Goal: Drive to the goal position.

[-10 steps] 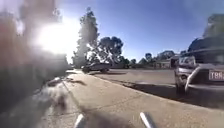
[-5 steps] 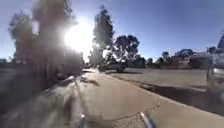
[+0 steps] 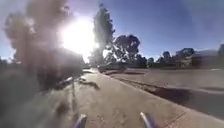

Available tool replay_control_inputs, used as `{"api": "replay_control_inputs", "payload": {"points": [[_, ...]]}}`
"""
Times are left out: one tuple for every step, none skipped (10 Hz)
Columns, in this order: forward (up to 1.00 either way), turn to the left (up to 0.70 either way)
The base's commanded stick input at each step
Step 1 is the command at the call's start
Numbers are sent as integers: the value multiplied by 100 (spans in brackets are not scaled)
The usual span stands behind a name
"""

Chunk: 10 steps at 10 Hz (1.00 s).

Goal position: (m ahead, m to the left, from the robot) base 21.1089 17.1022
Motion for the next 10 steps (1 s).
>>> {"api": "replay_control_inputs", "payload": {"points": [[93,0],[94,0],[94,0],[93,1],[93,17],[93,25],[93,33],[93,37],[93,37],[93,37]]}}
